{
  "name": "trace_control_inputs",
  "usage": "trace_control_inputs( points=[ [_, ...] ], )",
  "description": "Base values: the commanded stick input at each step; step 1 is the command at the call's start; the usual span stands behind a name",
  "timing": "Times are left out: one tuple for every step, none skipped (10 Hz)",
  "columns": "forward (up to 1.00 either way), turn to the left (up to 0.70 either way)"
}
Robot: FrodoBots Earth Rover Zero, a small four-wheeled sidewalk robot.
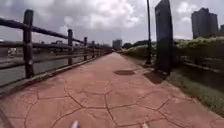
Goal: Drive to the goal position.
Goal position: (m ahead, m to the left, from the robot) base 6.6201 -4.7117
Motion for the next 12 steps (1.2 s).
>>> trace_control_inputs(
  points=[
    [0.69, 0.0],
    [0.69, 0.0],
    [0.69, 0.0],
    [0.69, 0.0],
    [0.69, 0.0],
    [0.69, 0.0],
    [0.69, 0.0],
    [0.69, 0.0],
    [0.7, 0.0],
    [0.7, 0.0],
    [0.7, 0.0],
    [0.7, 0.0]
  ],
)
